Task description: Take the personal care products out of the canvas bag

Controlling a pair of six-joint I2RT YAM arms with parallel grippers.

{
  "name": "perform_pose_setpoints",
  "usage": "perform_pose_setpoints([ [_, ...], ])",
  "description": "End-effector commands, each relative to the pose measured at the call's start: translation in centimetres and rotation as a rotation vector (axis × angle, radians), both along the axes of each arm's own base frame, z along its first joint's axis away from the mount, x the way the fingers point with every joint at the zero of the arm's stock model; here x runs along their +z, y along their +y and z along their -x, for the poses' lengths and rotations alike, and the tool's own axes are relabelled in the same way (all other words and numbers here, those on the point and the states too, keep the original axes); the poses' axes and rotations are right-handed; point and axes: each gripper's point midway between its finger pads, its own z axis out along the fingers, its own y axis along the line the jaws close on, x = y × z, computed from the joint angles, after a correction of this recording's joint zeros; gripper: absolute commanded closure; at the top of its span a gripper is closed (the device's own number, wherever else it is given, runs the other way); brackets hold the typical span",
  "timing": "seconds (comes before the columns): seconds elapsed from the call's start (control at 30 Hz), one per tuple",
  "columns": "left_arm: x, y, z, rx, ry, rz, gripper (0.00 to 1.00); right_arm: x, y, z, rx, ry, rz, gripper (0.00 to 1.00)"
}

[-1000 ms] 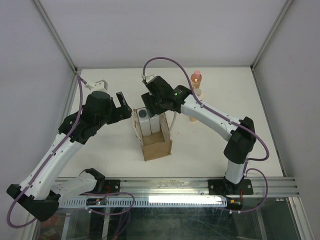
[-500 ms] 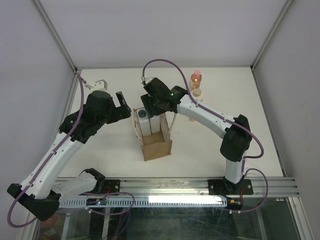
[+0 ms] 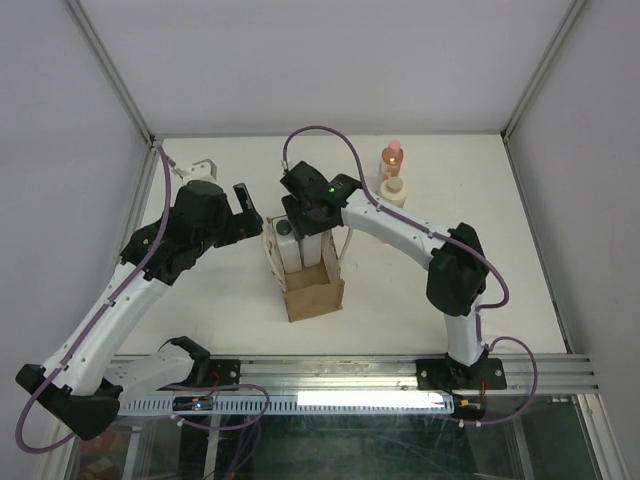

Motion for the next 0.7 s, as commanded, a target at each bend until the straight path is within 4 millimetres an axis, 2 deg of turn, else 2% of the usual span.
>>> perform_pose_setpoints([
  [0.0,2.4,0.0,-0.7,-0.006,-0.070,0.017,0.01,-0.2,1.2,-1.1,-0.011,-0.013,-0.021,0.46],
  [0.1,2.6,0.2,-0.7,-0.003,-0.073,0.013,0.01,-0.3,1.5,-1.3,-0.010,-0.008,-0.015,0.51],
  [0.23,2.5,0.3,-0.6,-0.004,-0.072,0.011,0.01,1.2,1.5,-1.5,-0.003,-0.035,-0.032,0.61],
  [0.43,2.4,-0.1,-0.6,-0.017,-0.064,0.017,0.01,6.2,0.9,-1.4,-0.013,-0.092,-0.150,0.75],
  [0.67,1.9,-1.0,-0.5,-0.046,-0.045,0.052,0.01,12.5,-0.3,-0.8,-0.057,-0.034,-0.500,0.86],
])
